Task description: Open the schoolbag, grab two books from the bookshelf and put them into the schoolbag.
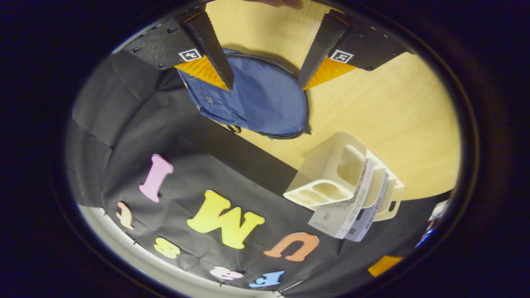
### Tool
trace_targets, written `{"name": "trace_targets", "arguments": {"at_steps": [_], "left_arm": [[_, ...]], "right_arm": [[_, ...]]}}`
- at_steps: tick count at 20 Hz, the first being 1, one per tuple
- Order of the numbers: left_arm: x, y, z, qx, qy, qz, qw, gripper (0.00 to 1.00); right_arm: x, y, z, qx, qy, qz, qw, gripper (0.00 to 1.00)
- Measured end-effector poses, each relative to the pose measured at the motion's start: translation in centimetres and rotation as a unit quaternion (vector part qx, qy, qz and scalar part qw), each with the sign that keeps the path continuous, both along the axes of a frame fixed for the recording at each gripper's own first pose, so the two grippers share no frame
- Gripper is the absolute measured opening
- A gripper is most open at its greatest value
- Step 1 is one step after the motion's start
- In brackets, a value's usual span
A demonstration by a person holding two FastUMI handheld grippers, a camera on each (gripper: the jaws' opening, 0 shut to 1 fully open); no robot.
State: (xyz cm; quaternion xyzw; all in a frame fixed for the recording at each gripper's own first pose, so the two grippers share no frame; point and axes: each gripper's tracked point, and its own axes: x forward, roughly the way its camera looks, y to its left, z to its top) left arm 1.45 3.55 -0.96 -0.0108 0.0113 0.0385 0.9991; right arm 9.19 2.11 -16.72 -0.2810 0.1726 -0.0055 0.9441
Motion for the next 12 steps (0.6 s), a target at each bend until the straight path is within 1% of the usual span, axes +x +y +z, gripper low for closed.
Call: {"name": "trace_targets", "arguments": {"at_steps": [2, 5, 8, 10, 12], "left_arm": [[0.1, 0.6, -0.1, -0.004, 0.001, 0.004, 1.000, 0.99], [0.1, 1.3, -0.1, -0.014, 0.003, 0.007, 1.000, 0.99], [0.1, 1.4, -0.1, -0.014, 0.005, 0.006, 1.000, 1.00], [-0.1, 1.7, 0.1, -0.011, 0.001, 0.008, 1.000, 0.99], [0.1, 1.9, 0.1, -0.010, -0.001, 0.009, 1.000, 1.00]], "right_arm": [[0.8, 0.8, -1.3, -0.032, 0.020, 0.013, 0.999, 0.96], [1.6, 0.9, -2.5, -0.088, 0.044, 0.020, 0.995, 0.96], [2.5, 0.2, -3.7, -0.132, 0.066, 0.008, 0.989, 0.96], [3.3, 0.1, -3.8, -0.156, 0.064, 0.002, 0.986, 0.95], [5.0, 0.5, -4.0, -0.174, 0.066, 0.009, 0.982, 0.96]]}}
